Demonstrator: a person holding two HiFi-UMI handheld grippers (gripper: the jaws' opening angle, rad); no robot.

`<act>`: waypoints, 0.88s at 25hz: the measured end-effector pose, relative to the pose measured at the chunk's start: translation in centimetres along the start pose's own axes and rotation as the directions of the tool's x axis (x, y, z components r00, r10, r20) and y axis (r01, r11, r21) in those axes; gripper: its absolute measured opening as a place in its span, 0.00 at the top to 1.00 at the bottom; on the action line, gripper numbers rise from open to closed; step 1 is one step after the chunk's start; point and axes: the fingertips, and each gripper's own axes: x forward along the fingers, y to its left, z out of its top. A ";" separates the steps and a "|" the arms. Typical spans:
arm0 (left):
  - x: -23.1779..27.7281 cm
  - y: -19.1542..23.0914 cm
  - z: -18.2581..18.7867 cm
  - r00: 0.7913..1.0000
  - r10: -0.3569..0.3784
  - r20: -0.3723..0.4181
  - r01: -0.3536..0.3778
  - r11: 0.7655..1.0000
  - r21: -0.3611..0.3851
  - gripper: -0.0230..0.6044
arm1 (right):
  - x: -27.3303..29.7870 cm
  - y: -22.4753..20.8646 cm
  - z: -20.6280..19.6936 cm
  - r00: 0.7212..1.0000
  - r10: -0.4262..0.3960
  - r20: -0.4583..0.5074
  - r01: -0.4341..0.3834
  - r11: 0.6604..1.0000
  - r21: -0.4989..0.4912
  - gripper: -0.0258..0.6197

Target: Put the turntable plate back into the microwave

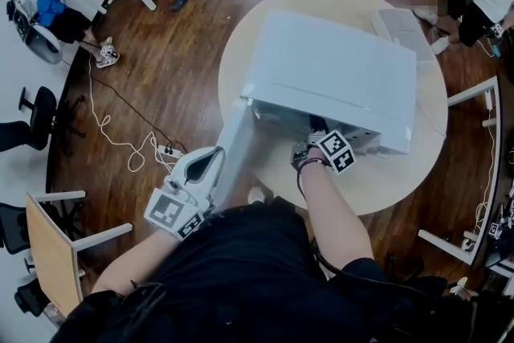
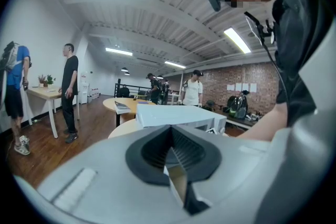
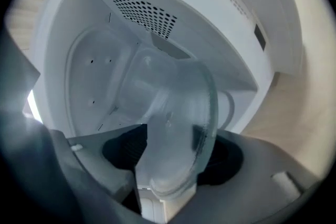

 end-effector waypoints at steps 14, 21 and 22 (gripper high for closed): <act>0.1 -0.6 -0.5 1.000 0.021 -0.009 -0.021 1.000 0.014 0.95 | -1.1 -1.7 -2.0 0.989 -0.083 -0.125 0.103 0.982 0.159 0.54; -0.4 -0.8 -0.6 0.999 0.043 -0.005 -0.043 0.999 0.017 0.95 | -1.9 -5.4 -3.6 0.981 -0.156 -0.115 0.182 0.944 0.276 0.52; -0.4 -0.7 -0.6 0.999 0.045 -0.003 -0.045 0.999 0.016 0.95 | -2.0 -5.7 -3.6 0.982 -0.152 -0.113 0.178 0.944 0.279 0.52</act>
